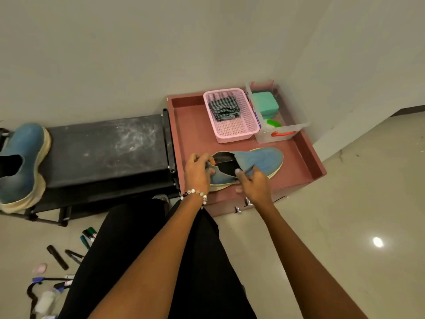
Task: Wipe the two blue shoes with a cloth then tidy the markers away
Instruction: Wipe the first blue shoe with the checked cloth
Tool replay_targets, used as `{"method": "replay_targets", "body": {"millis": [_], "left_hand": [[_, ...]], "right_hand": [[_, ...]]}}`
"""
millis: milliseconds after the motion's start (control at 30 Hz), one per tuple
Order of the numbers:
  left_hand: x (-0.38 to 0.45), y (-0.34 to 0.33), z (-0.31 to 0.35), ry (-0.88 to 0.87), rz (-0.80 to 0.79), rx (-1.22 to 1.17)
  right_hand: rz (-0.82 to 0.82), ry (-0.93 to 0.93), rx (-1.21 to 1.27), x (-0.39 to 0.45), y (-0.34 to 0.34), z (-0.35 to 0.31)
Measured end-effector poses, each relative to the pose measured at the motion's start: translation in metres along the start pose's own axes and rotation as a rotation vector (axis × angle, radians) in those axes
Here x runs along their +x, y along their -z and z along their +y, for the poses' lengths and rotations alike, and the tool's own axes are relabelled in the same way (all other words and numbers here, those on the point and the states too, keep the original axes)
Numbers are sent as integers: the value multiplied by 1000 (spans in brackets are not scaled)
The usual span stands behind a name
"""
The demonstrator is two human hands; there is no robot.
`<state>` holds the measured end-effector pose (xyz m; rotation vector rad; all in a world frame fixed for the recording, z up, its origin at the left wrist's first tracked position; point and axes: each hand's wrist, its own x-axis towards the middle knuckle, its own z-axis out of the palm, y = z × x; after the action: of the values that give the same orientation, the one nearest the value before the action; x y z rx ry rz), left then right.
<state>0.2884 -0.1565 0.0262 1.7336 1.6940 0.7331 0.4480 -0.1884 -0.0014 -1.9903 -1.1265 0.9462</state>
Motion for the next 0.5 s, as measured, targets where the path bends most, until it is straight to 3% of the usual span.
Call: {"method": "replay_targets", "body": {"millis": [67, 133, 200, 267, 333, 500], "left_hand": [[11, -3, -13, 38, 2, -109], [17, 0, -22, 13, -76, -227], [22, 5, -27, 64, -108, -457], [32, 4, -36, 161, -2, -589], [50, 3, -41, 229, 105, -543], [96, 2, -47, 179, 92, -324]], "right_hand": [[24, 23, -168, -1, 9, -19], [256, 90, -320, 11, 20, -41], [448, 163, -306, 29, 25, -67], [398, 257, -237, 60, 17, -86], [263, 323, -302, 101, -2, -96], [9, 405, -800, 187, -45, -91]]}}
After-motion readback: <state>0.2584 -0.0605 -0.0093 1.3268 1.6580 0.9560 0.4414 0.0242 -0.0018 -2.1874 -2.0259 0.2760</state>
